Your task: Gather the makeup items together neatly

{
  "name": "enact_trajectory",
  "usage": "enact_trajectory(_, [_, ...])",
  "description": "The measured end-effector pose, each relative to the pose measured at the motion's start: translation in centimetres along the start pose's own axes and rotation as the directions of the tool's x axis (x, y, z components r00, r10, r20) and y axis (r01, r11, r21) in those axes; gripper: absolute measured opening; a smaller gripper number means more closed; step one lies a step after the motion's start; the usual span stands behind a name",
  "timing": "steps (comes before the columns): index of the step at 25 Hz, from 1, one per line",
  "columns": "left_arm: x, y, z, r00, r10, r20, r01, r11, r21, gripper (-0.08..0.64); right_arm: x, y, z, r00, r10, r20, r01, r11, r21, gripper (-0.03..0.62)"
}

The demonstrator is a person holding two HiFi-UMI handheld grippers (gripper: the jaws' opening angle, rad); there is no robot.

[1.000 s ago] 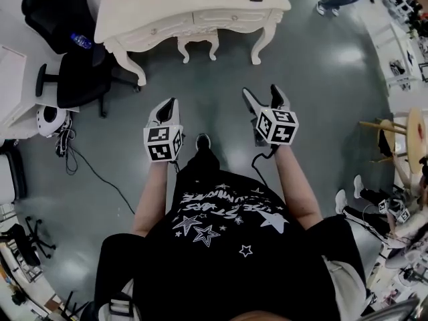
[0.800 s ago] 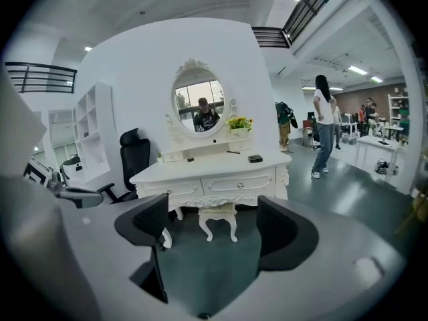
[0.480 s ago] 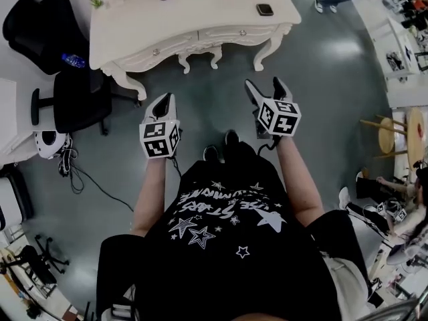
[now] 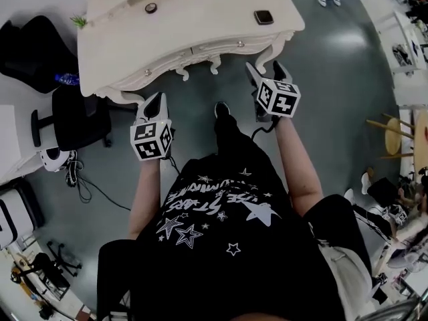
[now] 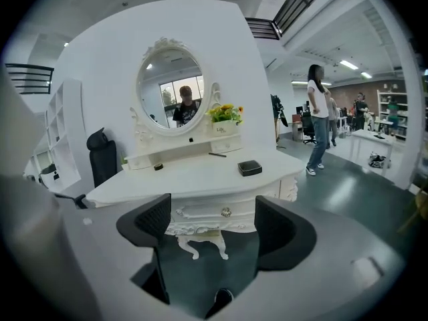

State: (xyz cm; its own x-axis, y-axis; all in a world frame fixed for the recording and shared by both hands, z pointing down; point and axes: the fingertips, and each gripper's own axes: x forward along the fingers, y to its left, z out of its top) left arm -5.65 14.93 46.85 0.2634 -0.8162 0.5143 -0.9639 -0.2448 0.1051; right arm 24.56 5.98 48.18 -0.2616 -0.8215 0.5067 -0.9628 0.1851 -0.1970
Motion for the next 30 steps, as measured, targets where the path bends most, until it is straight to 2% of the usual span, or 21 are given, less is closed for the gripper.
enact_trajectory(8, [9.5,-0.2,5.8,1.0,-0.004,-0.02,0.004,1.0,0.004,0.0,9.2,-5.1,4.6,0.998,-0.027,-0.05,0.026,1.0,-0.017,0.403])
enact_trajectory(16, [16.4,-0.7,7.9,0.997,-0.011,-0.076,0.012,1.0,0.018,0.0,16.4,-9.5,6.1,0.991,-0.059,-0.124,0.052,0.997,-0.061,0.403])
enact_trajectory(24, [20.4,-1.0,9.7,0.996,0.01,-0.085,-0.01,1.0,-0.001,0.0,20.9,-11.5,5.9,0.971,-0.073,-0.228,0.049,0.993,-0.111,0.41])
enact_trajectory(27, [20.7,-1.2,9.6,0.996,0.015,-0.088,-0.015,1.0,-0.004,0.0,21.3,-11.9,5.4,0.963,-0.093,-0.253,0.059,0.989,-0.139,0.379])
enact_trajectory(30, [20.6,-0.8,9.1,0.995,0.019,-0.099,-0.02,1.0,-0.012,0.0,21.5,-11.9,5.3,0.959,-0.095,-0.265,0.059,0.988,-0.141,0.374])
